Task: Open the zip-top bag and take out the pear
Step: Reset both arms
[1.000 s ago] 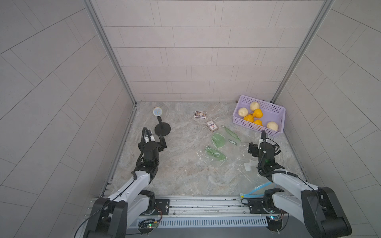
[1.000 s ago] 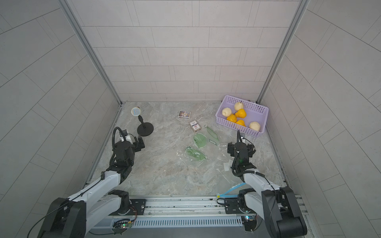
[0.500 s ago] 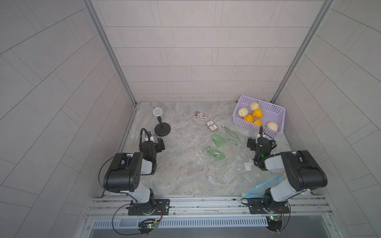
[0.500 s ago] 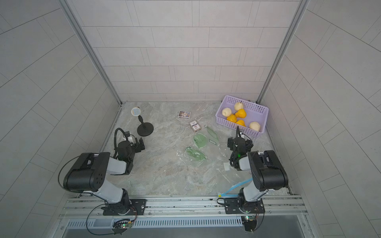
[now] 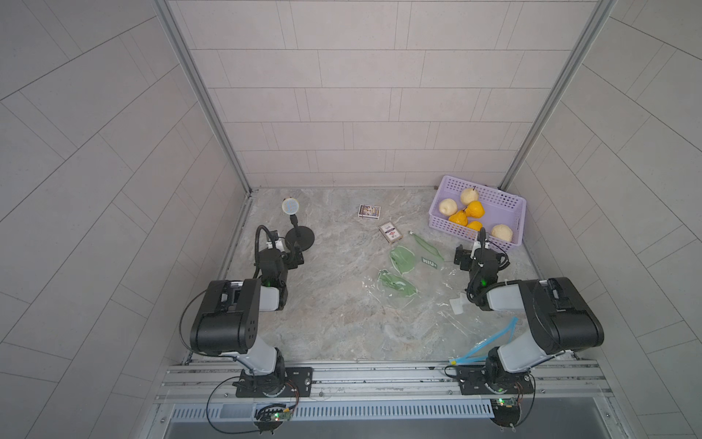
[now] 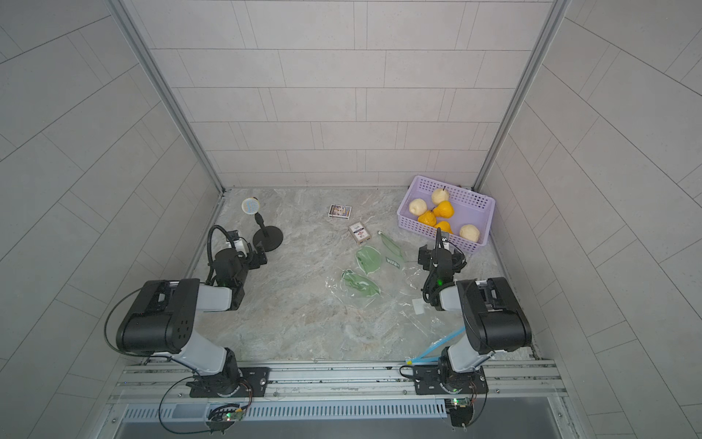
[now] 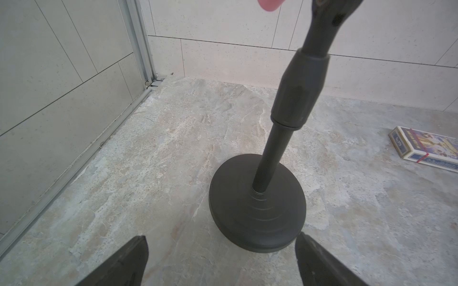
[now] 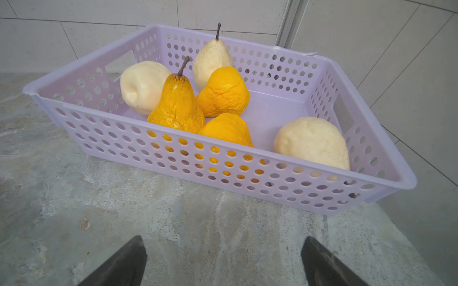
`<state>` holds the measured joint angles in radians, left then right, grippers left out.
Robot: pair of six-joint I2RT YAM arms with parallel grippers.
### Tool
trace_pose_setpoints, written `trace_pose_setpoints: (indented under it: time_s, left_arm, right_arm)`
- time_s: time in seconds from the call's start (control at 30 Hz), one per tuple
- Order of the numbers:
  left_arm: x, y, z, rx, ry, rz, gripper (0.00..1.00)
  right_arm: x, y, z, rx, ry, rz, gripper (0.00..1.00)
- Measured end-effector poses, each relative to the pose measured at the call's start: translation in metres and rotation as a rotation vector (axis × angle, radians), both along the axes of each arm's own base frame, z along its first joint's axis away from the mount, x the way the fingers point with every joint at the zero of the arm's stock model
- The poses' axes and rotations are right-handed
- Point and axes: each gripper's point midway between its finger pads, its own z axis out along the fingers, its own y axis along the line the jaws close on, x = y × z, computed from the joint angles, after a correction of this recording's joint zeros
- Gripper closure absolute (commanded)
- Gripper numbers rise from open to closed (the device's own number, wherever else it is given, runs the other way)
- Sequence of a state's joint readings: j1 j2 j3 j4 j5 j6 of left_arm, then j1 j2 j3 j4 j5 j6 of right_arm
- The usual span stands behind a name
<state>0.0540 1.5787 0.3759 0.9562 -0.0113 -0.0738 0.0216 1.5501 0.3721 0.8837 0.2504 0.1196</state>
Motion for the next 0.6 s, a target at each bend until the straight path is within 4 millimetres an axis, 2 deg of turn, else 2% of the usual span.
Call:
trace_pose_setpoints:
  time_s: [0.37, 0.5, 0.6]
  left_arm:
    - [-0.008, -0.004, -0.006, -0.014, -0.004, -0.023, 0.00]
    - [-0.007, -0.019, -0.002, -0.020, -0.024, -0.122, 0.00]
    - [-0.007, -0.023, -0.002, -0.026, -0.024, -0.146, 0.00]
  right_arm:
    - [-0.001, 0.001, -0.002, 0.000, 0.014, 0.009, 0.00]
    - [0.001, 0.023, -0.005, 0.005, 0.016, 0.145, 0.00]
    - [-0.001, 0.031, -0.009, 0.009, 0.023, 0.195, 0.00]
